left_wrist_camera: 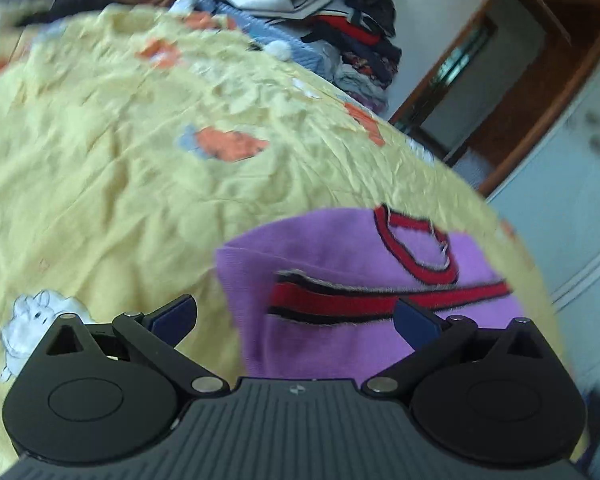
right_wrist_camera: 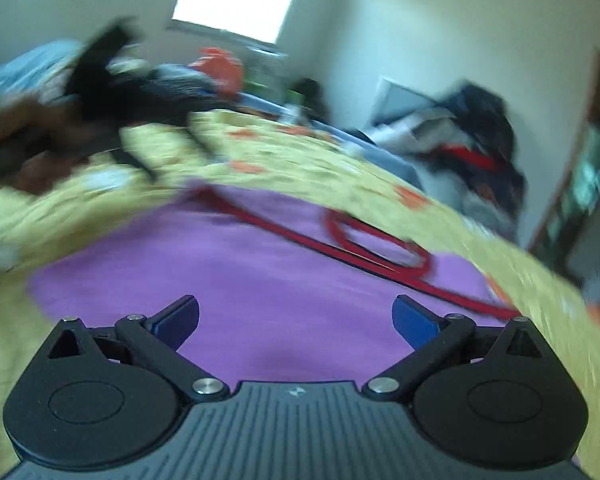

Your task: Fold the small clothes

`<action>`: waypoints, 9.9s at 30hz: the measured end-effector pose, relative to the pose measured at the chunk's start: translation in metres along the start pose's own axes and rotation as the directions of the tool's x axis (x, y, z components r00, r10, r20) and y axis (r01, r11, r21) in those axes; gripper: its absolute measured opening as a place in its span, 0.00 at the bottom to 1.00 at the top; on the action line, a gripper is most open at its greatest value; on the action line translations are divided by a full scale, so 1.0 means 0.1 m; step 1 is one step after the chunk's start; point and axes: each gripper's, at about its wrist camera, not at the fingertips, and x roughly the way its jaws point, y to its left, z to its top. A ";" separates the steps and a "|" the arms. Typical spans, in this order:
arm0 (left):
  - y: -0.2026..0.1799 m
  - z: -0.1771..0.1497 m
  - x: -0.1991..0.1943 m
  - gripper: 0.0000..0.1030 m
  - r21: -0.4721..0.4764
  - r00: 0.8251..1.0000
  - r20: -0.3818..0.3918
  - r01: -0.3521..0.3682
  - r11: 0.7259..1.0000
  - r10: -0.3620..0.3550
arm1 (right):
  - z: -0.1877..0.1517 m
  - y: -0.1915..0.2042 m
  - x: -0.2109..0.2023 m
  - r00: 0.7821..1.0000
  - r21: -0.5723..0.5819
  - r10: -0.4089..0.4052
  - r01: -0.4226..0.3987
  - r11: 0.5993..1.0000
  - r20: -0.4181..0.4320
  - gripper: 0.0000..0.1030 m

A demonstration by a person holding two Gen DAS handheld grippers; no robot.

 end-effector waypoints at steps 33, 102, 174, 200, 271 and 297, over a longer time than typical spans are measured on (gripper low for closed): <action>0.20 0.42 0.78 0.11 -0.106 0.928 -0.339 0.128 0.986 -0.157 | 0.10 1.38 0.14 0.990 -0.488 0.129 -0.137 0.862 -0.052 0.56; -3.50 -0.07 2.06 0.98 0.209 0.982 -0.184 0.084 0.974 -0.045 | -1.31 -3.09 -1.03 0.999 0.642 0.003 -0.035 0.766 0.051 0.83; -2.23 -0.32 2.39 1.00 0.489 0.929 -0.090 -0.273 0.829 0.359 | -0.45 -3.14 1.63 0.896 0.308 0.285 -0.180 0.934 -0.340 1.00; -2.45 -1.29 1.09 1.00 0.343 0.954 -0.136 -0.209 0.916 0.268 | -0.33 -2.86 1.09 0.907 0.192 0.194 -0.129 0.973 -0.374 1.00; -2.43 -0.49 1.55 0.30 0.207 0.927 -0.349 -0.064 0.976 0.135 | -0.62 -3.17 0.82 0.825 0.841 0.565 -0.284 0.461 -0.031 0.22; -1.48 -1.96 -0.02 0.53 -0.148 0.970 -0.242 -0.050 0.988 0.013 | -1.31 -2.12 -0.22 0.871 0.717 0.479 -0.266 0.645 -0.108 0.10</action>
